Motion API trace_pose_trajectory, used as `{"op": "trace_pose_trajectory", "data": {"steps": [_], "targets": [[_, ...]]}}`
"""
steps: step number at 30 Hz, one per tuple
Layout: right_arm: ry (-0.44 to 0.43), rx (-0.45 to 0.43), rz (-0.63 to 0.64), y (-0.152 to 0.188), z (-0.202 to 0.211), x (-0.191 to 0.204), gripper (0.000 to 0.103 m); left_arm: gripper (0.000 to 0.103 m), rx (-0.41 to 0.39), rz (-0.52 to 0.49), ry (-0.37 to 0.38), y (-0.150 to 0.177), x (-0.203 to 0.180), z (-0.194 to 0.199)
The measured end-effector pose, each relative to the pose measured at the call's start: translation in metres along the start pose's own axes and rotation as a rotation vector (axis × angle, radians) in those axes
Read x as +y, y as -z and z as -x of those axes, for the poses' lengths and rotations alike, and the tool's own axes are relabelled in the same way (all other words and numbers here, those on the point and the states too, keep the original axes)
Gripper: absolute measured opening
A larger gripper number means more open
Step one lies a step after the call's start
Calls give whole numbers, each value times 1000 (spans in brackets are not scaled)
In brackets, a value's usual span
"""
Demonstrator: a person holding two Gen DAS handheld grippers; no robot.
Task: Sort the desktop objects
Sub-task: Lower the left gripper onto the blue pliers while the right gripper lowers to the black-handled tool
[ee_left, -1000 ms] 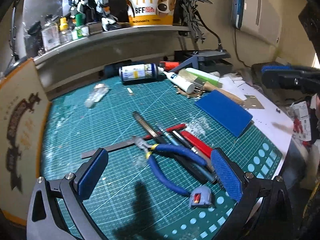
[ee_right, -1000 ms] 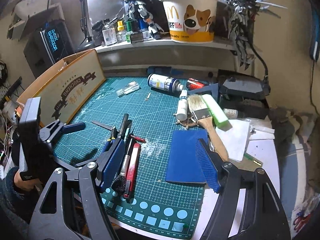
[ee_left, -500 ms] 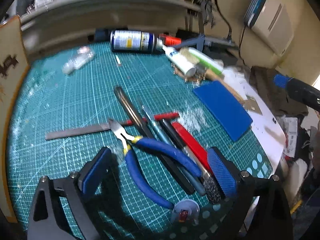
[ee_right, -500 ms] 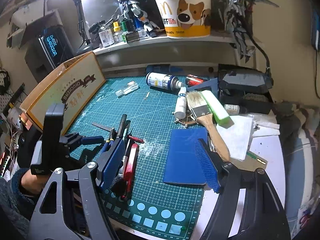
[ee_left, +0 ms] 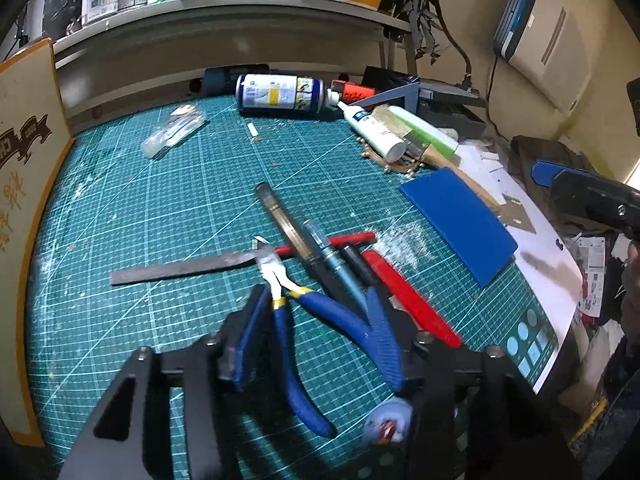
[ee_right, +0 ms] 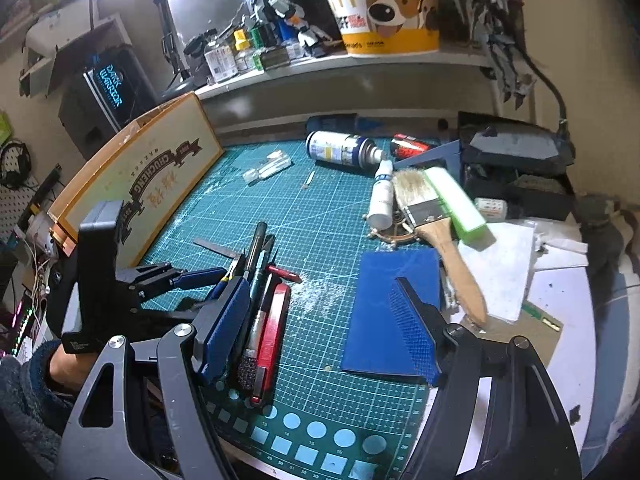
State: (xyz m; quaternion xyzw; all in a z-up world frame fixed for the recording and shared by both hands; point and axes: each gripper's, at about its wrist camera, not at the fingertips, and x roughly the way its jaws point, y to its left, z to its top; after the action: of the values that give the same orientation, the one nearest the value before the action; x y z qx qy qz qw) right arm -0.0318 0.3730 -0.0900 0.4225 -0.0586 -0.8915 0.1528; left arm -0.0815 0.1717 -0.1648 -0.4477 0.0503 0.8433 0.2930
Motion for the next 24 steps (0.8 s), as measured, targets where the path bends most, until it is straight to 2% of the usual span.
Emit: {"op": "trace_pose_trajectory", "data": {"steps": [5,7,8,12,16,18,24], "targets": [[-12,28,22,1,-15,11,69,42,7,-11,-27,5,11,4],[-18,37,33,2,-22,18,64,42,10,-15,-38,7,16,6],[-24,42,39,2,-26,22,59,37,11,-17,-44,8,18,7],[-51,58,66,1,-46,42,36,36,17,-26,-66,11,27,10],[-88,95,104,0,-73,65,23,36,20,-35,-59,11,27,7],[-88,116,130,1,-87,73,12,36,24,-40,-50,11,27,6],[-45,132,128,1,-112,75,3,37,40,-50,-38,13,24,9]]}}
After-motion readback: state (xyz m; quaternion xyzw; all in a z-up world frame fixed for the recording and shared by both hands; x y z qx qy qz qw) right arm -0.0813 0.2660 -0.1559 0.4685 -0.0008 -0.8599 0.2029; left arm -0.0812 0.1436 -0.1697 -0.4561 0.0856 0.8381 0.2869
